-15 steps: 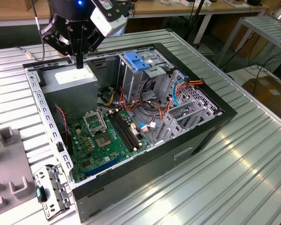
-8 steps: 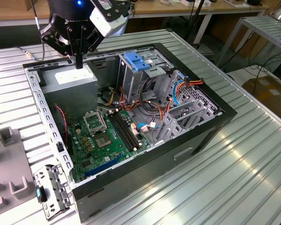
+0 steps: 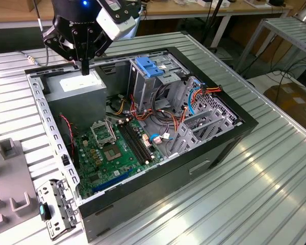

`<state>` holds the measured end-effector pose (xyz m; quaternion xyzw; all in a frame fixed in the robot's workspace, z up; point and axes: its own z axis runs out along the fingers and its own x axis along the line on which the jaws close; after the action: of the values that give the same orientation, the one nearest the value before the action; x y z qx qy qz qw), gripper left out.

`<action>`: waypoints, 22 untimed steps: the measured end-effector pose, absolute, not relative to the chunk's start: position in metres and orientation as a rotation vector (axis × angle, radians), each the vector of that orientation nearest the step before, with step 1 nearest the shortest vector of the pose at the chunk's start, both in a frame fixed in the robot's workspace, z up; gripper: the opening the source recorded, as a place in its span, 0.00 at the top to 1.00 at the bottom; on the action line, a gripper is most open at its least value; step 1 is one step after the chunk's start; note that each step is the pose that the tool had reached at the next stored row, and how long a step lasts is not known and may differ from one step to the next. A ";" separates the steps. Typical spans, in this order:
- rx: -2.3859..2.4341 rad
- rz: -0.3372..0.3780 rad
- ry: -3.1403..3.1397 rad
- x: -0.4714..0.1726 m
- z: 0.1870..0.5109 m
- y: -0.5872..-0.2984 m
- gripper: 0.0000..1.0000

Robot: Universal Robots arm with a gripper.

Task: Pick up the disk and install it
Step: 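Reach for the disk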

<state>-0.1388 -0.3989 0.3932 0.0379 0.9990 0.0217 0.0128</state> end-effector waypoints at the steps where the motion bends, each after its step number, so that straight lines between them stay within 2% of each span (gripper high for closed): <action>1: 0.118 0.068 3.113 -0.139 0.393 -0.399 0.89; 22: 0.118 0.068 3.114 -0.144 0.393 -0.399 0.89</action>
<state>-0.1444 -0.3989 0.3930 0.0379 0.9990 0.0217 0.0125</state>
